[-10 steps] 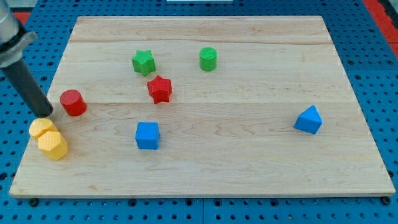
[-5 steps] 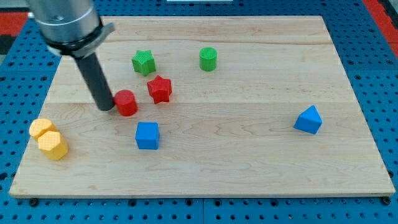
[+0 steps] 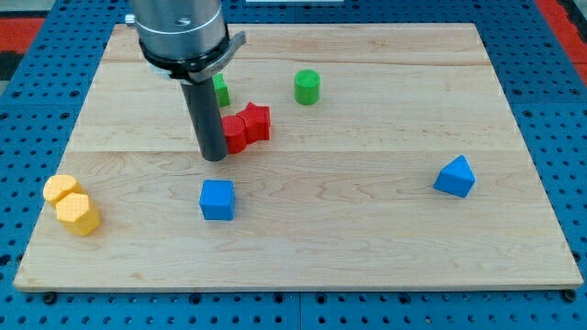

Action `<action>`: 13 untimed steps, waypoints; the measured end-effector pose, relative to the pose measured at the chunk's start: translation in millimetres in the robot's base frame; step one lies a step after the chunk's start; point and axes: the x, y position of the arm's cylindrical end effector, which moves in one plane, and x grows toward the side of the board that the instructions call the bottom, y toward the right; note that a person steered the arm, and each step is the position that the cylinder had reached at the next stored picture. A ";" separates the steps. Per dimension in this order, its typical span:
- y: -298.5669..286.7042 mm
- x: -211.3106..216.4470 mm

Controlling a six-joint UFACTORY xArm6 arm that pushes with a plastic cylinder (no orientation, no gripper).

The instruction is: Push red star with the help of red circle towards green circle

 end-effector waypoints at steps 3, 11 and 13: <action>-13.7 -2.1; 43.8 -7.1; 31.9 -7.1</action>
